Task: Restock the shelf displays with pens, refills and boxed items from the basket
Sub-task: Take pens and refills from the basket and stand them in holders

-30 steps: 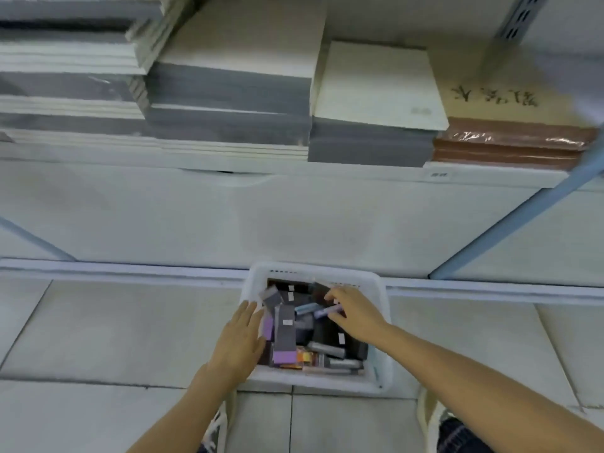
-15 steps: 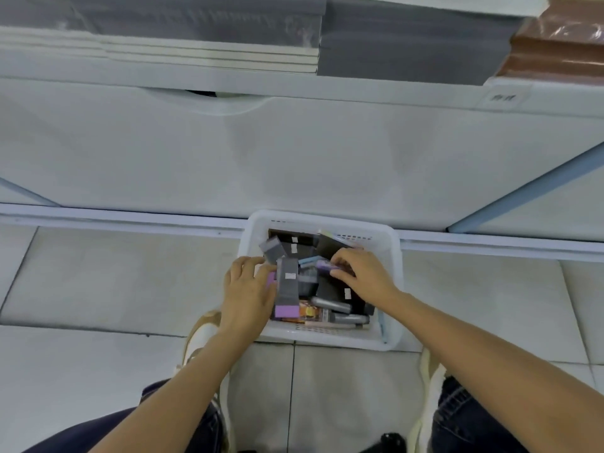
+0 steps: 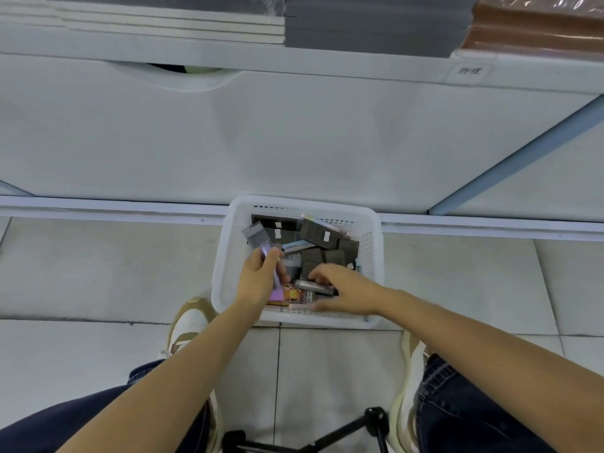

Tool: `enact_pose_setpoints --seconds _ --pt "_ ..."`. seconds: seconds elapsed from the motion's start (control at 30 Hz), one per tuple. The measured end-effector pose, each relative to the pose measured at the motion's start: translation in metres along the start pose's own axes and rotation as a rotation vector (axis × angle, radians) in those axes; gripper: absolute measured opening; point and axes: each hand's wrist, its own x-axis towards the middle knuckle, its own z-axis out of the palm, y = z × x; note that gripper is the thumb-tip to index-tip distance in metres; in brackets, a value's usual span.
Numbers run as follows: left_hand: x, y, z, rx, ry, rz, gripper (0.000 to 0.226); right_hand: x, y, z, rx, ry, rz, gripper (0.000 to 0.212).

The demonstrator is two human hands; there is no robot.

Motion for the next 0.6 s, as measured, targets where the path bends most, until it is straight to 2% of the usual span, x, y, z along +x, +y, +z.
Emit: enact_pose_setpoints --seconds 0.1,0.17,0.27,0.4,0.53,0.6 --pt "-0.003 -0.009 -0.004 0.139 -0.060 0.006 0.022 -0.002 0.006 0.021 -0.111 -0.112 0.015 0.087" --pt "-0.006 -0.014 -0.005 0.215 -0.093 0.029 0.026 -0.003 0.008 0.028 -0.095 -0.110 0.032 0.091" --pt "-0.007 -0.018 -0.007 0.292 -0.139 0.052 0.029 -0.003 0.010 0.027 -0.072 -0.120 0.025 0.078" --pt "-0.006 -0.019 -0.008 0.270 -0.169 0.039 0.029 -0.003 0.009 0.028 -0.083 -0.124 -0.034 0.059" --pt "-0.005 -0.025 -0.008 0.256 -0.177 0.016 0.028 -0.002 0.010 0.032 -0.113 -0.108 -0.042 0.063" --pt "-0.004 -0.027 -0.009 0.260 -0.177 0.019 0.026 0.000 0.009 0.035 -0.116 -0.060 -0.051 0.055"
